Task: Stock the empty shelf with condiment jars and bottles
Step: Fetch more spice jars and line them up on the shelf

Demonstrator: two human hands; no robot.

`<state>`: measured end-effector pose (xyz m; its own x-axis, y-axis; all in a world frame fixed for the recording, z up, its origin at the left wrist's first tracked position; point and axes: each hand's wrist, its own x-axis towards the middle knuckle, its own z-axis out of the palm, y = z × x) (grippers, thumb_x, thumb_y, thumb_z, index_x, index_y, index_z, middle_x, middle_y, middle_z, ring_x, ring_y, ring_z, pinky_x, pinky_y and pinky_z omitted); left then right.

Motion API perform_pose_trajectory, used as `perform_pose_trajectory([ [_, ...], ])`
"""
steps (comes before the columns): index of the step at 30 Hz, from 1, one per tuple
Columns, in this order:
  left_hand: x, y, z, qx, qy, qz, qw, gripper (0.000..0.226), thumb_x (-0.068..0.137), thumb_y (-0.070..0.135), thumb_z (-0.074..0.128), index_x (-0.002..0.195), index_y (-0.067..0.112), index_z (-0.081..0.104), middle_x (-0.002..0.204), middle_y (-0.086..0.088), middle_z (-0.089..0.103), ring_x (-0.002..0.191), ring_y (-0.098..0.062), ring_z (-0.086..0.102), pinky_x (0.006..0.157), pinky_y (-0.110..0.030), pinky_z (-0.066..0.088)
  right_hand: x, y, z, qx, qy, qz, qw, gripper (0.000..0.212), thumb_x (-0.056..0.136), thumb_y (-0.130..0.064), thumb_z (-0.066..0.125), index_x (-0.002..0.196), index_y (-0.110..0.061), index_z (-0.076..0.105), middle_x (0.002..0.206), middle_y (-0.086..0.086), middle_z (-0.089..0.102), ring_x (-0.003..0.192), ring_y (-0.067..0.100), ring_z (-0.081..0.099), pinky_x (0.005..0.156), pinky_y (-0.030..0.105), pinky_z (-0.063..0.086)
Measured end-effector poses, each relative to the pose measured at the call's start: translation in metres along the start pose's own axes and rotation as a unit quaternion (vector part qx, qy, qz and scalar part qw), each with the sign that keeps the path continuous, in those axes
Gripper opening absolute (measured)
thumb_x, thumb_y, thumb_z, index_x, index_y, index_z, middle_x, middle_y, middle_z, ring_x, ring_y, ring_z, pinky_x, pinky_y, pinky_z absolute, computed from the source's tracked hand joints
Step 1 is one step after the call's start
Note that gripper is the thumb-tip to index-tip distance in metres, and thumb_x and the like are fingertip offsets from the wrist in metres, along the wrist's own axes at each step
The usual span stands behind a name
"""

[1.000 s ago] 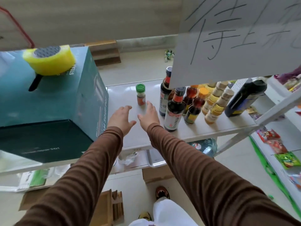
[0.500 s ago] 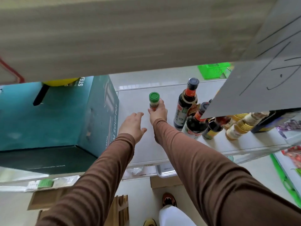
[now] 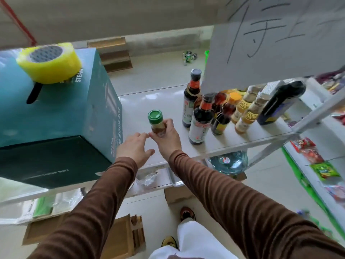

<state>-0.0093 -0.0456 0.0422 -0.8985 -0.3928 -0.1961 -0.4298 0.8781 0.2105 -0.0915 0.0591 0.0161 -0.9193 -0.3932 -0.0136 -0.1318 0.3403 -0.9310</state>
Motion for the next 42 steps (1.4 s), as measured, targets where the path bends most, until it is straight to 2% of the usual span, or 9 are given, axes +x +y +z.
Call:
perform_pose_trajectory([
  [3,-0.026,0.021,0.001,0.007,-0.016,0.029,0.999,0.051,0.090,0.049,0.061,0.134,0.027,0.047,0.133,-0.001,0.054,0.122,-0.023,0.053,0.097,-0.041,0.047,-0.048,0.002,-0.031,0.006,0.032,-0.040,0.999,0.049,0.076,-0.038,0.081,0.104,-0.021,0.043,0.095,0.001,0.063,0.085,0.020,0.061,0.073,0.029,0.049],
  [8,-0.062,0.088,0.007,0.055,-0.022,0.110,0.992,0.048,0.090,0.054,0.057,0.132,0.032,0.049,0.128,0.002,0.061,0.113,-0.023,0.060,0.090,-0.041,0.053,-0.110,0.023,-0.108,0.055,0.081,-0.053,0.994,0.046,0.083,-0.021,0.076,0.112,-0.017,0.041,0.104,0.005,0.059,0.085,0.010,0.059,0.073,0.008,0.044],
  [12,-0.084,0.163,0.013,0.076,-0.019,0.193,0.978,0.048,0.091,0.055,0.055,0.134,0.035,0.049,0.131,0.004,0.060,0.116,-0.021,0.059,0.087,-0.036,0.052,-0.145,0.049,-0.174,0.054,0.118,-0.036,0.991,0.042,0.090,-0.025,0.069,0.118,-0.023,0.038,0.111,0.004,0.057,0.098,0.015,0.060,0.087,0.022,0.051],
  [16,-0.098,0.254,0.023,0.069,-0.031,0.274,0.959,0.045,0.090,0.054,0.057,0.129,0.034,0.054,0.127,0.005,0.062,0.110,-0.021,0.061,0.083,-0.034,0.053,-0.180,0.077,-0.254,0.068,0.185,-0.003,0.980,0.039,0.094,-0.021,0.065,0.122,-0.019,0.039,0.110,0.005,0.057,0.098,0.014,0.061,0.090,0.025,0.051],
  [20,-0.118,0.362,0.045,0.063,-0.048,0.341,0.937,0.046,0.090,0.053,0.058,0.131,0.032,0.053,0.129,0.003,0.061,0.114,-0.021,0.059,0.089,-0.035,0.051,-0.217,0.112,-0.352,0.077,0.247,0.029,0.966,0.037,0.094,-0.006,0.060,0.123,-0.015,0.037,0.105,0.004,0.052,0.082,-0.005,0.053,0.081,0.015,0.046],
  [26,-0.156,0.537,0.088,0.045,-0.064,0.403,0.912,0.049,0.089,0.056,0.057,0.133,0.036,0.049,0.131,0.008,0.060,0.118,-0.020,0.058,0.094,-0.038,0.049,-0.286,0.167,-0.516,0.048,0.310,0.080,0.946,0.043,0.091,-0.004,0.058,0.126,-0.017,0.036,0.114,0.014,0.052,0.096,0.021,0.050,0.090,0.035,0.045],
  [31,-0.183,0.655,0.112,0.030,-0.073,0.442,0.894,0.049,0.090,0.054,0.058,0.135,0.038,0.047,0.132,0.011,0.059,0.118,-0.016,0.057,0.093,-0.038,0.050,-0.324,0.197,-0.626,0.029,0.357,0.091,0.929,0.045,0.094,-0.013,0.062,0.133,-0.016,0.041,0.115,0.001,0.058,0.105,0.017,0.057,0.090,0.022,0.046],
  [37,-0.168,0.751,0.130,0.028,-0.074,0.479,0.874,0.053,0.090,0.051,0.061,0.139,0.037,0.046,0.136,0.011,0.057,0.123,-0.017,0.055,0.095,-0.038,0.050,-0.319,0.228,-0.712,0.054,0.395,0.085,0.913,0.035,0.094,-0.018,0.065,0.125,-0.023,0.052,0.109,-0.004,0.064,0.100,0.004,0.062,0.091,0.026,0.051],
  [42,-0.120,0.820,0.143,0.028,-0.079,0.502,0.861,0.051,0.090,0.048,0.062,0.137,0.032,0.049,0.128,0.005,0.062,0.115,-0.020,0.059,0.090,-0.039,0.052,-0.277,0.262,-0.771,0.058,0.439,0.085,0.893,0.034,0.091,-0.017,0.069,0.121,-0.022,0.054,0.113,0.005,0.063,0.101,0.012,0.063,0.090,0.029,0.053],
])
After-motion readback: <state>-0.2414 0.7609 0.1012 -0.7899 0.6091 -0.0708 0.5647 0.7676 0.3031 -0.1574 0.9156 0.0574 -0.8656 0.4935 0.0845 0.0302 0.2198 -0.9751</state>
